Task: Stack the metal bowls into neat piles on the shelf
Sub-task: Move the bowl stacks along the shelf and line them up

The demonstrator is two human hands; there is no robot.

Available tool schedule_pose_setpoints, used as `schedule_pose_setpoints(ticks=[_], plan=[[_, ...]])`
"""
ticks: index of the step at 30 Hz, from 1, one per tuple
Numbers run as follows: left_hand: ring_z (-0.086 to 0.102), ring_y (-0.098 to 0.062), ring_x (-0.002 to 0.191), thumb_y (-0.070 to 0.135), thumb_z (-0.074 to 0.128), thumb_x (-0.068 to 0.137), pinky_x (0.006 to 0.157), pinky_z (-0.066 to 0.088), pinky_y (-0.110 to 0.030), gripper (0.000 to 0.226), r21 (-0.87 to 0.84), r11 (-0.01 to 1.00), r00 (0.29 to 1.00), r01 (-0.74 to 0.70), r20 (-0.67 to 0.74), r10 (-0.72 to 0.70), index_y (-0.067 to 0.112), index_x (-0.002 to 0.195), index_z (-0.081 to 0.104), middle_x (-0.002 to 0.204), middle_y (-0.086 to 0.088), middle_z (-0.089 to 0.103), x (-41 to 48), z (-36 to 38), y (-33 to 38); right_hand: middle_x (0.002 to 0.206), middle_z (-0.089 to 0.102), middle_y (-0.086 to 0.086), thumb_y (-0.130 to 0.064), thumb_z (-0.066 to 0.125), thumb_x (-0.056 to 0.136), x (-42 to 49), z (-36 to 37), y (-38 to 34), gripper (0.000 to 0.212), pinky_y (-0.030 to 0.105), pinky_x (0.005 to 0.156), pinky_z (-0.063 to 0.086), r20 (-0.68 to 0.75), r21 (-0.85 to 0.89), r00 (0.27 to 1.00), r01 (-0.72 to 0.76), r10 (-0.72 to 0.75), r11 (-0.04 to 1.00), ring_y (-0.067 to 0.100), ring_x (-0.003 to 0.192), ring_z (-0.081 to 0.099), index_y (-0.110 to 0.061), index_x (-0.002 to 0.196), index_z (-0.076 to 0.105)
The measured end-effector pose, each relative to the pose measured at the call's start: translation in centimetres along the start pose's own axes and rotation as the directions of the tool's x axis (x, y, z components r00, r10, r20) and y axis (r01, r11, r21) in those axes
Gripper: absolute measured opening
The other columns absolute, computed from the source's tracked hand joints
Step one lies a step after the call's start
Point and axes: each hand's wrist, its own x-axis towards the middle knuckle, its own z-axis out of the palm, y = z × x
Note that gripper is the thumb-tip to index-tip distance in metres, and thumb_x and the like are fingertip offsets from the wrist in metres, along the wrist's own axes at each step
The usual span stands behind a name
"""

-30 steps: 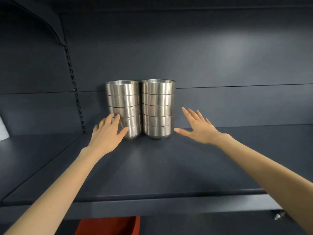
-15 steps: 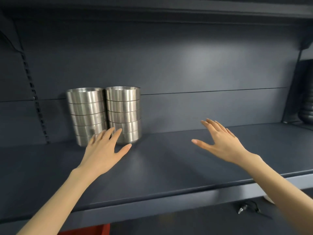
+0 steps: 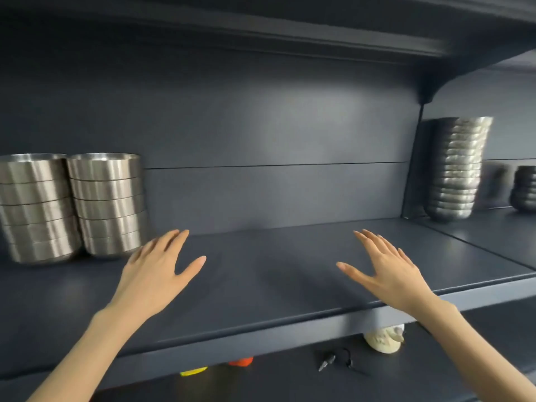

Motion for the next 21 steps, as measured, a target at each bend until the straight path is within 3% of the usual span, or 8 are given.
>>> schedule_pose_setpoints(ticks=[4, 7, 9, 13, 21], plan=[[0.032, -0.018, 0.141, 0.081, 0.003, 0.08, 0.112, 0.027, -0.035, 0.095, 0.04, 0.999, 0.999, -0.037, 0.019, 0.036, 0.023, 0.151, 0.028, 0.156, 0.004, 0.03, -0.2, 0.7, 5.2, 0.163, 0.001, -0.01, -0.084, 0.015, 0.07, -0.9, -1.2, 5.0, 0.102, 0.043, 0.121, 0.006, 0.047, -0.089, 0.999, -0.015, 0.02, 0.996, 0.015, 0.15, -0.002, -0.03, 0.155, 0.002], [0.03, -0.019, 0.142, 0.078, -0.005, 0.068, 0.113, 0.027, -0.036, 0.105, 0.054, 0.997, 0.998, -0.049, 0.046, 0.047, 0.023, 0.151, 0.027, 0.157, 0.003, 0.028, -0.2, 1.1, 8.6, 0.163, 0.0, -0.009, -0.088, 0.008, 0.065, -1.6, -1.9, 8.4, 0.107, 0.043, 0.121, 0.005, 0.053, -0.137, 0.998, -0.022, 0.03, 0.99, 0.015, 0.15, -0.002, -0.03, 0.155, 0.001], [0.025, -0.017, 0.144, 0.084, 0.0, 0.076, 0.114, 0.025, -0.035, 0.099, 0.059, 0.996, 0.995, -0.071, 0.077, 0.067, 0.025, 0.153, 0.021, 0.159, 0.004, 0.023, 0.0, 1.2, 10.7, 0.163, 0.001, -0.009, -0.09, 0.003, 0.063, -2.0, -2.5, 10.4, 0.11, 0.043, 0.12, 0.005, 0.049, -0.154, 0.998, -0.034, 0.042, 0.987, 0.016, 0.15, -0.002, -0.03, 0.154, 0.002], [0.018, -0.015, 0.146, 0.069, 0.019, 0.089, 0.115, 0.021, -0.034, 0.077, 0.062, 0.989, 0.987, -0.131, 0.104, 0.125, 0.027, 0.153, 0.016, 0.16, 0.006, 0.015, 1.4, 1.6, 15.1, 0.163, 0.002, -0.009, -0.087, 0.01, 0.068, -2.6, -3.8, 14.1, 0.104, 0.043, 0.121, 0.006, 0.037, -0.147, 0.994, -0.094, 0.1, 0.985, 0.015, 0.15, -0.002, -0.03, 0.155, 0.003], [0.01, -0.014, 0.148, 0.07, 0.016, 0.089, 0.118, 0.014, -0.035, 0.076, 0.057, 0.96, 0.949, -0.276, 0.174, 0.263, 0.03, 0.154, 0.01, 0.161, 0.009, 0.008, 6.3, 3.6, 24.7, 0.163, 0.005, -0.008, -0.09, 0.008, 0.066, -2.3, -6.3, 22.7, 0.107, 0.045, 0.121, 0.007, -0.018, -0.189, 0.98, -0.199, 0.199, 0.962, 0.017, 0.151, 0.0, -0.029, 0.155, 0.007]])
